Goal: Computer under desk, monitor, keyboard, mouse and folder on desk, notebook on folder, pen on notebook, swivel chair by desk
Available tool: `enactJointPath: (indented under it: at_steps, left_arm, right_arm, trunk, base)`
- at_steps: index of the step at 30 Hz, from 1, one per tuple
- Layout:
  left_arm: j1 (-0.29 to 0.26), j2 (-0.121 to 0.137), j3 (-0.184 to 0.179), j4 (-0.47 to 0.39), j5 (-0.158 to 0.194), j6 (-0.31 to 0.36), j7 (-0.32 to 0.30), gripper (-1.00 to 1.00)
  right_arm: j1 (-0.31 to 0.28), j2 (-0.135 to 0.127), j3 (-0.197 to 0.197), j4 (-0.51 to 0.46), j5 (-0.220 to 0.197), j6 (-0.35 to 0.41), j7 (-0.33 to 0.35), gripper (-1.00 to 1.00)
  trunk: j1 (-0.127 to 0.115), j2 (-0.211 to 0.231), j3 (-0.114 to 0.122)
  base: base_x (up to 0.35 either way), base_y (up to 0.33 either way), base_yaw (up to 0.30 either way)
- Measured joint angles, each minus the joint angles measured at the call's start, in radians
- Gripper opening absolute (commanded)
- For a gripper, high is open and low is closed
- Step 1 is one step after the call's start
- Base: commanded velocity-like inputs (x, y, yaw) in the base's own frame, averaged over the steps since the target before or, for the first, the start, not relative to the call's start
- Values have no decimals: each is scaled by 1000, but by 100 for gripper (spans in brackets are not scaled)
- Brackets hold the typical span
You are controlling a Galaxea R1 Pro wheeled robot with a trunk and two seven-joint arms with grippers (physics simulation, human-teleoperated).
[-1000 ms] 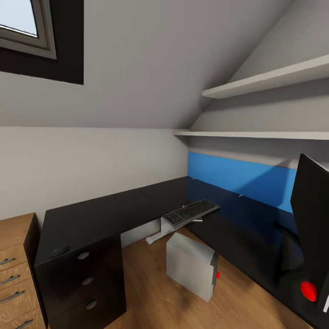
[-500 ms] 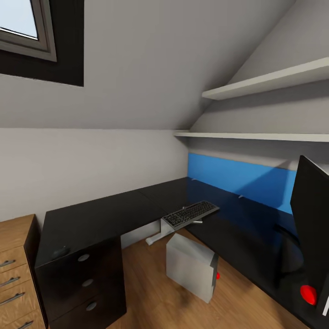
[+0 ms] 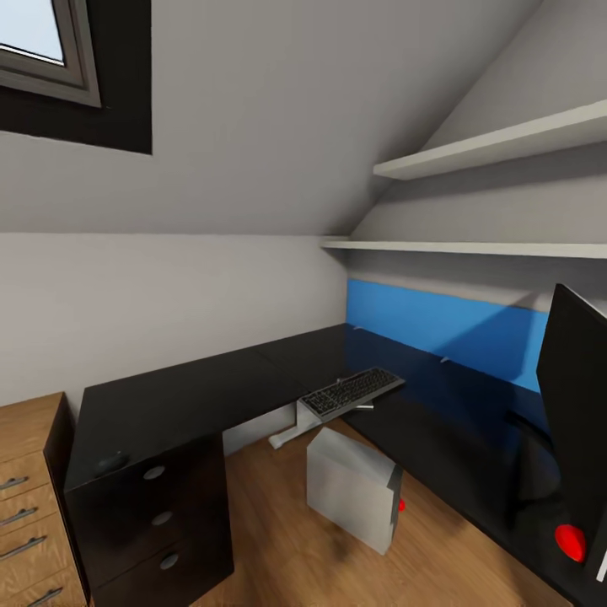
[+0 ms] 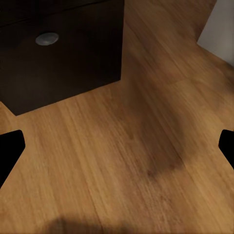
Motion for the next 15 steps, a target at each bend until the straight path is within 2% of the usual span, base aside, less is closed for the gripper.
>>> enactJointPath:
  at_steps: [15]
  left_arm:
    - [0,0,7,-14,3,-2,6,100]
  right_arm:
    - [0,0,0,3,-1,2,0,100]
  trunk:
    - [0,0,-23]
  base:
    - [0,0,-7]
